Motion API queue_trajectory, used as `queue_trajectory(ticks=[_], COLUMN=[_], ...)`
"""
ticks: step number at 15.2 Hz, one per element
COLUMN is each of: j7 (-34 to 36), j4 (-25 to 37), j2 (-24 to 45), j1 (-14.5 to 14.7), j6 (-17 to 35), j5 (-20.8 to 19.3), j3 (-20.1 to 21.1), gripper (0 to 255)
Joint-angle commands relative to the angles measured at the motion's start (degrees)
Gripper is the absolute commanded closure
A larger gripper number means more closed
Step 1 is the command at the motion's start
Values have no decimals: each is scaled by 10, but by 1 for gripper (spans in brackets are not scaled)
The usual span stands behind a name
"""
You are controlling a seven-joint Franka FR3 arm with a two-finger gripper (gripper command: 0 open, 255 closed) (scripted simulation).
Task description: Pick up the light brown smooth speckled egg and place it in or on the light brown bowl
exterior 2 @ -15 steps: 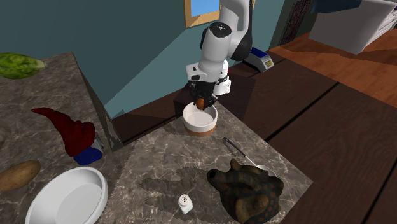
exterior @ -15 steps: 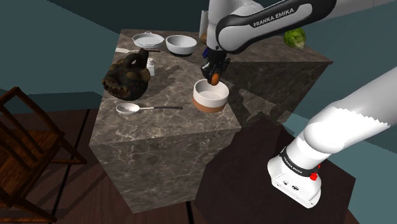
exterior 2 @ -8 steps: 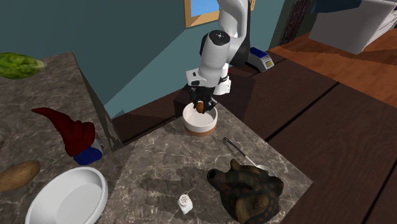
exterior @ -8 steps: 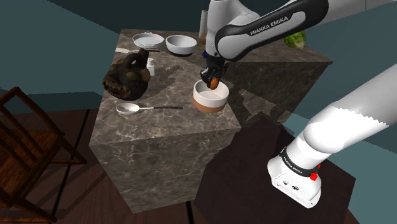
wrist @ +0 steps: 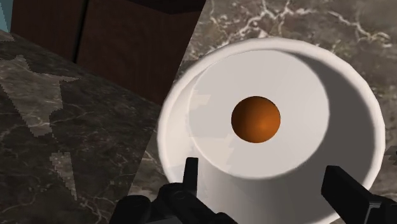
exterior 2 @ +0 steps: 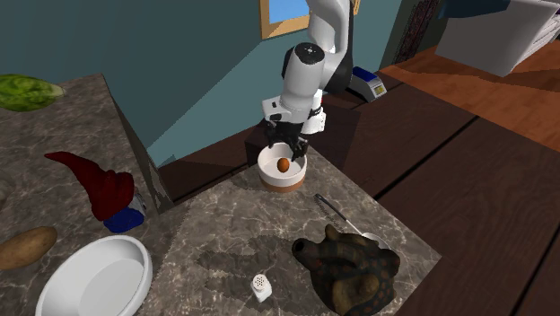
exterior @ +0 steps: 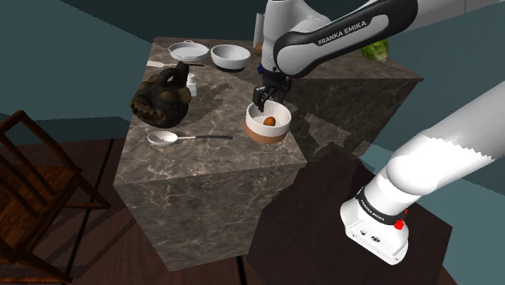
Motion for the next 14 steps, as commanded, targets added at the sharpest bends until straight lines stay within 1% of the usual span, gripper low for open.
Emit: queue_trajectory(ticks=[1, 2, 6, 14], j7=[0, 0, -12, -12], j4=[0, 0, 44, 44], j2=[0, 0, -34, -34], j1=[0, 0, 8, 8], j6=[0, 0, -77, -76], j5=[0, 0, 18, 18], j3=[0, 0, 0, 0], gripper=[0, 0, 0, 0])
